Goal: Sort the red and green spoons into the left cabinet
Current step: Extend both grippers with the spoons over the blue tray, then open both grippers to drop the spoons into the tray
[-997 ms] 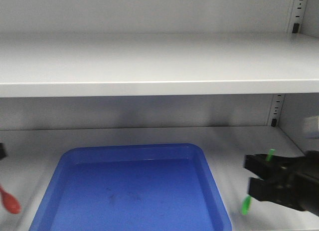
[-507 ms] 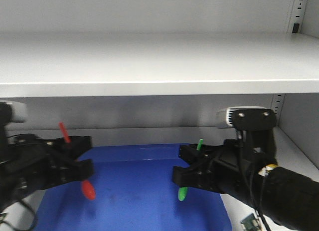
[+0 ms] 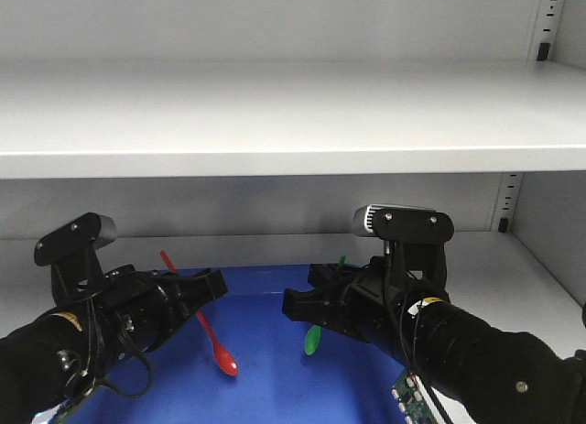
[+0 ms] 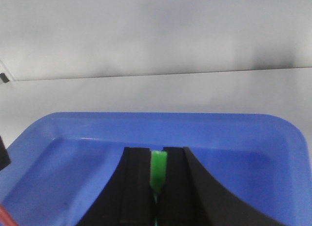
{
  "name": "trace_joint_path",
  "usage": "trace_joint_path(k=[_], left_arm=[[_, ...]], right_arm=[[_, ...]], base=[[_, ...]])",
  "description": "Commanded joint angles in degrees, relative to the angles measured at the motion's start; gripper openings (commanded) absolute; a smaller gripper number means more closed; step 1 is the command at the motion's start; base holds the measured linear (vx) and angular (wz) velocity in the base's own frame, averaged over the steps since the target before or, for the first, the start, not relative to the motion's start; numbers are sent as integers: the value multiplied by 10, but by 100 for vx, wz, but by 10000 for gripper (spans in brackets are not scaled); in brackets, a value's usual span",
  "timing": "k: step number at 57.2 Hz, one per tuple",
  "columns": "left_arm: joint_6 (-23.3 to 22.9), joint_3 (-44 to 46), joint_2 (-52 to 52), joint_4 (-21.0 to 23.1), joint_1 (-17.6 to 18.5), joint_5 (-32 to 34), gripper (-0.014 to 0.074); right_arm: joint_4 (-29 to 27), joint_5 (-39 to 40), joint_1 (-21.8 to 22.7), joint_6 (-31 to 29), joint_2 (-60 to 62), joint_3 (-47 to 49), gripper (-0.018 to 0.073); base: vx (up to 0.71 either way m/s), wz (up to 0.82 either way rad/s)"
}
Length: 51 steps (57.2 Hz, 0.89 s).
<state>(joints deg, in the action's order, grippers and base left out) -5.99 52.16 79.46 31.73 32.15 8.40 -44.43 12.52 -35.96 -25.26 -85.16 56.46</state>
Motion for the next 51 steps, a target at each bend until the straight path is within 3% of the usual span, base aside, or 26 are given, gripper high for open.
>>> trace_joint_path(k=[1,10,17,25,32,40,43,51], left_arm=[[-1,21,-18,-40,4,53,39],[-1,21,-18,-84,4,52,182],[15,21,-18,-136,4,51,365],[72,21,-18,-196,3,48,525],[183,21,-20,-239,3,36,588],[314,21,-22,-240,-6,12,585],[332,20,-24,-240,-15,0,586],[326,19,-37,-240,-47,-21,586]], right_arm=[[14,46,1,-2,20,22,71],[40,45,1,-2,20,22,279],[68,45,1,-7,20,22,480],[113,45,1,-84,20,22,629],[120,41,1,-190,20,22,649],[101,36,1,-265,20,22,629],[90,36,1,-272,20,22,619],[72,36,1,-273,20,22,592]], base=[[0,0],[0,0],[0,0],[0,0],[0,0],[0,0],[0,0],[0,0]])
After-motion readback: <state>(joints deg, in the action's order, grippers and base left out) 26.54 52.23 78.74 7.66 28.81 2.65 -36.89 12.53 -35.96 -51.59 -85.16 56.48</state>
